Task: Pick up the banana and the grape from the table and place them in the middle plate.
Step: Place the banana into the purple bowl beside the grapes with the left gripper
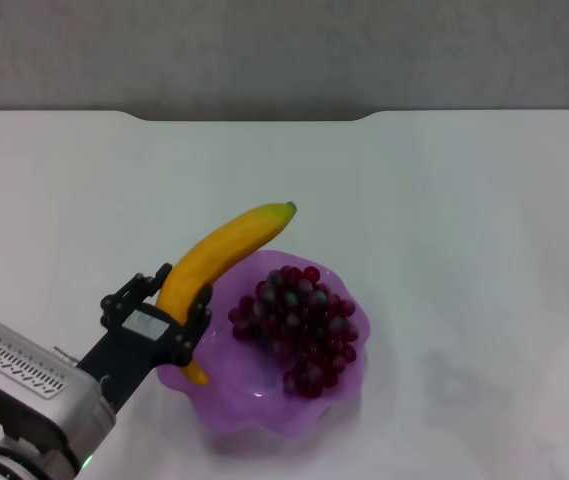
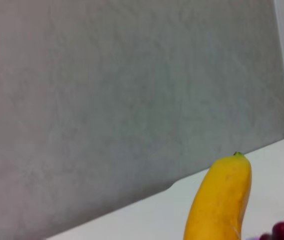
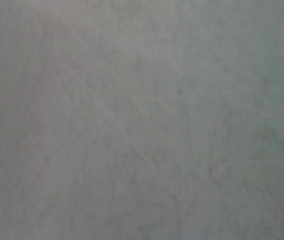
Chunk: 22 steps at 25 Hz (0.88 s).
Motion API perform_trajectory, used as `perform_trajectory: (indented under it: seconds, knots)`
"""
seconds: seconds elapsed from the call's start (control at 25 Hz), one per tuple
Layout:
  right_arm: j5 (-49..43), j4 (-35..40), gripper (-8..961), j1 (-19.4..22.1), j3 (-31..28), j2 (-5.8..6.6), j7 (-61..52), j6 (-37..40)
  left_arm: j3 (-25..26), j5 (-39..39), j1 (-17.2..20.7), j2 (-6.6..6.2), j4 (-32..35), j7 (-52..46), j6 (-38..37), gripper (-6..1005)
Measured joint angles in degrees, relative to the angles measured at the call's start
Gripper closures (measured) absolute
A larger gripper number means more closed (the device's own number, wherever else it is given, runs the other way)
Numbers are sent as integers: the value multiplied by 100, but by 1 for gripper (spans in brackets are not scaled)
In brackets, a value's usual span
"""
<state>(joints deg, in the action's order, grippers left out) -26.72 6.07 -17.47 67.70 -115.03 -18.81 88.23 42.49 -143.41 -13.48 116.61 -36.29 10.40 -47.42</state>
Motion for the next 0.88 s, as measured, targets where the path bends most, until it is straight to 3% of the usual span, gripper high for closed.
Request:
perform_trajectory:
  seconds: [0.6, 0.88]
  knots:
    - [21, 3, 953, -2, -20, -2, 0, 18, -842, -15, -181, -5, 59, 78, 23, 385]
    - [27, 0, 953, -5, -20, 6, 0, 24, -847, 37, -219, 13, -47, 296, 36, 361]
